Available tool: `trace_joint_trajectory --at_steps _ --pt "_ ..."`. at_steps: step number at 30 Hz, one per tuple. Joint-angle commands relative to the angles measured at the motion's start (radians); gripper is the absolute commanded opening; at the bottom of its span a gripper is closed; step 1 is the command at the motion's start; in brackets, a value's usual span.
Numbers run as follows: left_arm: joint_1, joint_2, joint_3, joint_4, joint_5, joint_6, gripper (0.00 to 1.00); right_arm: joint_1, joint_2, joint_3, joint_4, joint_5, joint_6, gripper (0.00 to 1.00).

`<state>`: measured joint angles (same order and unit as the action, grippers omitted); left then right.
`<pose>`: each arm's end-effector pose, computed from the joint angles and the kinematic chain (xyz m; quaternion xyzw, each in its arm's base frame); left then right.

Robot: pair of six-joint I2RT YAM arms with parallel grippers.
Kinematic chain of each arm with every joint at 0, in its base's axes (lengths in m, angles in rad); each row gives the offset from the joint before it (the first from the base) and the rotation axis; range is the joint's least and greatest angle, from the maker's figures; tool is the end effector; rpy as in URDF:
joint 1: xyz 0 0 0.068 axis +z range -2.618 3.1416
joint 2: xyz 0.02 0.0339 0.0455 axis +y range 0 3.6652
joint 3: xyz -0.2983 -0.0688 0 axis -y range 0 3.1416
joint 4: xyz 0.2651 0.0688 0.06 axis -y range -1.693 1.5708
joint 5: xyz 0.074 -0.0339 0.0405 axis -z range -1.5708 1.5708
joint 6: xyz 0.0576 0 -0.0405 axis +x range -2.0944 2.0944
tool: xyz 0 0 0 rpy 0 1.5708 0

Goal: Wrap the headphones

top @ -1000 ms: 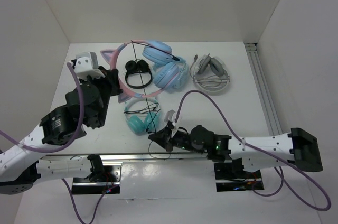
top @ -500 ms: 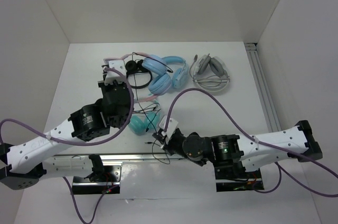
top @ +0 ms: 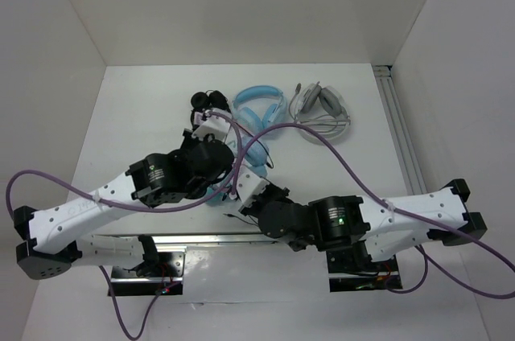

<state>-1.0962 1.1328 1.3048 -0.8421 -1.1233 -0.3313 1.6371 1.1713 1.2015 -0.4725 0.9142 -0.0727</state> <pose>0.1476 -0.1737 0.4267 0.0693 0.7935 0.1213 0.5924 0.0279 0.2682 0.4096 -0.4172 0.6757 0.0737 0.6033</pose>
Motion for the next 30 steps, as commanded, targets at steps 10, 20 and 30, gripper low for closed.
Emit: trace_joint_trajectory --at_steps 10,20,30 --pt "-0.021 -0.064 0.030 -0.138 0.302 0.032 0.00 0.058 0.019 0.071 -0.134 0.334 -0.058 0.00" --pt "-0.021 -0.099 0.090 -0.195 0.465 0.086 0.00 0.049 -0.134 -0.120 0.342 0.440 -0.338 0.10" --pt "-0.021 -0.079 0.080 -0.186 0.474 0.086 0.00 0.040 -0.191 -0.053 0.278 0.471 -0.394 0.27"
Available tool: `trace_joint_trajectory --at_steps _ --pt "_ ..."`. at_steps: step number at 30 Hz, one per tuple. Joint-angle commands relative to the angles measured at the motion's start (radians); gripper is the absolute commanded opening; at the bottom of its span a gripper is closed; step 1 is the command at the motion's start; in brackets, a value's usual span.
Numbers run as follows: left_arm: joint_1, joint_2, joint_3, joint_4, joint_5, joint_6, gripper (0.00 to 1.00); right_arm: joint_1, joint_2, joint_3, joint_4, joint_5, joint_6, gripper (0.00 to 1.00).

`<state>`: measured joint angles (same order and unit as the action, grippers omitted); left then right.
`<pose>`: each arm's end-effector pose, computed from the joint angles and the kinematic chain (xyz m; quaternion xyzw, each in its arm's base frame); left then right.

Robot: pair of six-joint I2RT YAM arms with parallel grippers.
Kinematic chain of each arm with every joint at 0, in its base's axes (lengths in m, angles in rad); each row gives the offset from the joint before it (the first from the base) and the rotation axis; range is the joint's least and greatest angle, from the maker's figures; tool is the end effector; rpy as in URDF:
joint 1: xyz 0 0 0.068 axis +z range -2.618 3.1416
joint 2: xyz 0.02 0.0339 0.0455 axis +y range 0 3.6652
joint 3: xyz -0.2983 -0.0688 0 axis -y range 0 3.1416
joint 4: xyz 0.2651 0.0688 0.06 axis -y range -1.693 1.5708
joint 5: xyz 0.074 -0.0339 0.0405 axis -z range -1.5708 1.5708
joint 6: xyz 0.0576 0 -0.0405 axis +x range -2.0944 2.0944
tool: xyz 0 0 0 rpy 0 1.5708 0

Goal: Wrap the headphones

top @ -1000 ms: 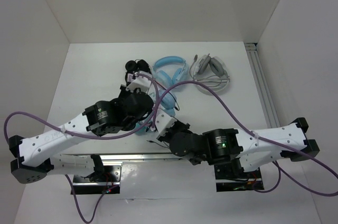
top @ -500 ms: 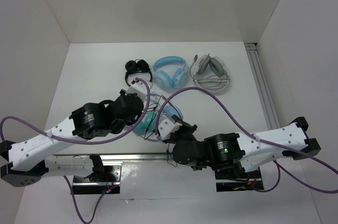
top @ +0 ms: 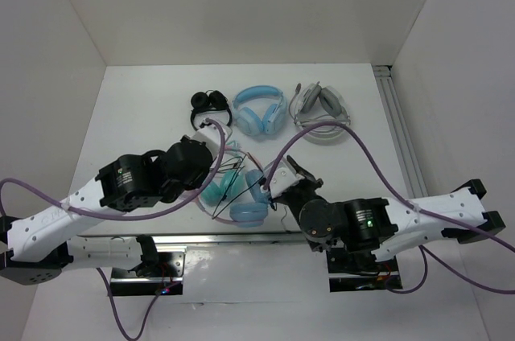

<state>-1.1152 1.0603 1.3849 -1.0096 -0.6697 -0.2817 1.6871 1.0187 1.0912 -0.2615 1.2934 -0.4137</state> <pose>0.1195 -0.1627 0.4398 0.2166 0.8373 -0.0329 0.5009 0.0304 0.2168 0.4297 -0.3427 0.6390 -0.0710 0.6850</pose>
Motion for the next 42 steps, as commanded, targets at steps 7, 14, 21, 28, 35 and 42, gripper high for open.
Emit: trace_joint_trajectory --at_steps 7,14,21,28,35,42 --pt "-0.001 -0.006 0.009 -0.009 0.079 0.047 0.00 -0.108 -0.094 0.069 0.077 -0.026 -0.076 0.27" --pt "-0.001 -0.036 0.009 0.023 0.168 0.058 0.00 -0.240 -0.115 0.026 0.046 -0.230 0.057 0.37" --pt "-0.001 0.016 0.124 -0.050 0.194 -0.017 0.00 -0.253 -0.127 0.054 -0.154 -0.419 0.213 0.69" --pt "-0.001 0.150 0.353 -0.236 -0.082 -0.215 0.00 -0.253 -0.207 0.076 -0.300 -0.700 0.392 0.73" --pt "0.018 0.274 0.523 -0.293 -0.123 -0.224 0.00 -0.253 -0.344 -0.026 -0.138 -0.647 0.377 0.79" --pt "0.113 0.336 0.664 -0.262 -0.102 -0.215 0.00 -0.253 -0.260 -0.050 -0.174 -0.698 0.411 0.81"
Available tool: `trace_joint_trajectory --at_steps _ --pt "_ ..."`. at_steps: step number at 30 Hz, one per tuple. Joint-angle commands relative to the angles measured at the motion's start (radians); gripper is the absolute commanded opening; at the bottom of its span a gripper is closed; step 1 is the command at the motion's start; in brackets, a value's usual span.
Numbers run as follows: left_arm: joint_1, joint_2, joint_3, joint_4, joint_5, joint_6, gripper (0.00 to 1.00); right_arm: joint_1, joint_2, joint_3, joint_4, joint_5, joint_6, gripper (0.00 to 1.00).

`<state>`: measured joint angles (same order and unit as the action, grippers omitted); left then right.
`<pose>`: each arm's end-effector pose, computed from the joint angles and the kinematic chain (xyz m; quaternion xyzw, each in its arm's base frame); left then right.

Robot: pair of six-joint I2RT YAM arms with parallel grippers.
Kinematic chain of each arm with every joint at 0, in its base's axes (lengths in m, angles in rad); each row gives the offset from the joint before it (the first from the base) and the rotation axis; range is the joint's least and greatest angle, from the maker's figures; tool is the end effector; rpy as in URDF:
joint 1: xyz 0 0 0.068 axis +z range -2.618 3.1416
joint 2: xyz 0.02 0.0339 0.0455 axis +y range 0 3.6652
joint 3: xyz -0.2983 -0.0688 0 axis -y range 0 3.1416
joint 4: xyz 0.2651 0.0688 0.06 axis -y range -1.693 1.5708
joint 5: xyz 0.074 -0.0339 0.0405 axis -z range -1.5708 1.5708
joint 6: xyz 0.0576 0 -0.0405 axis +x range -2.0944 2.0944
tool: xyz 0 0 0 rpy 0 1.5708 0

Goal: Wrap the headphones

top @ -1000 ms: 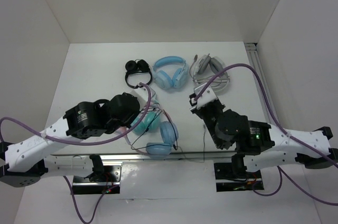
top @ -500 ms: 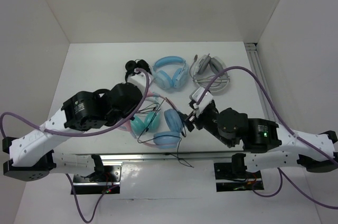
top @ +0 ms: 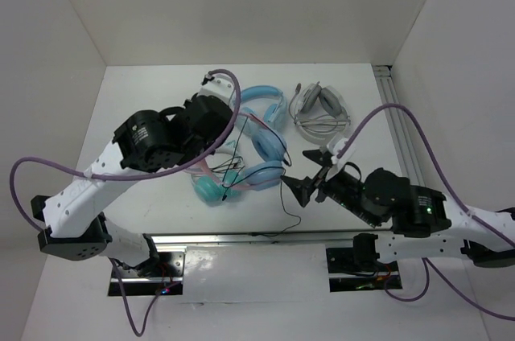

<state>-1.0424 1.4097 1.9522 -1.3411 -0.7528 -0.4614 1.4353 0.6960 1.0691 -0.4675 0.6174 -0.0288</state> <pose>0.1596 -0.1953 0.5131 0.1141 0.8651 0.0095 0.4884 0.0515 0.1307 0.4459 -0.3190 0.6608 0.2432 0.6344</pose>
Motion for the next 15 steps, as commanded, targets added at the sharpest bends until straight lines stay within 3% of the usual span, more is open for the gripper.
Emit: trace_joint_trajectory --at_steps 1,6,15 --pt "0.051 0.000 0.121 0.069 -0.019 -0.036 0.00 -0.001 0.063 -0.043 0.052 -0.031 0.036 0.81" --pt "0.114 0.021 0.238 0.094 0.010 -0.016 0.00 -0.001 0.037 -0.147 0.141 -0.002 0.036 0.83" --pt "0.171 0.012 0.249 0.146 0.089 0.020 0.00 -0.001 0.069 -0.254 0.279 0.117 0.047 0.83"
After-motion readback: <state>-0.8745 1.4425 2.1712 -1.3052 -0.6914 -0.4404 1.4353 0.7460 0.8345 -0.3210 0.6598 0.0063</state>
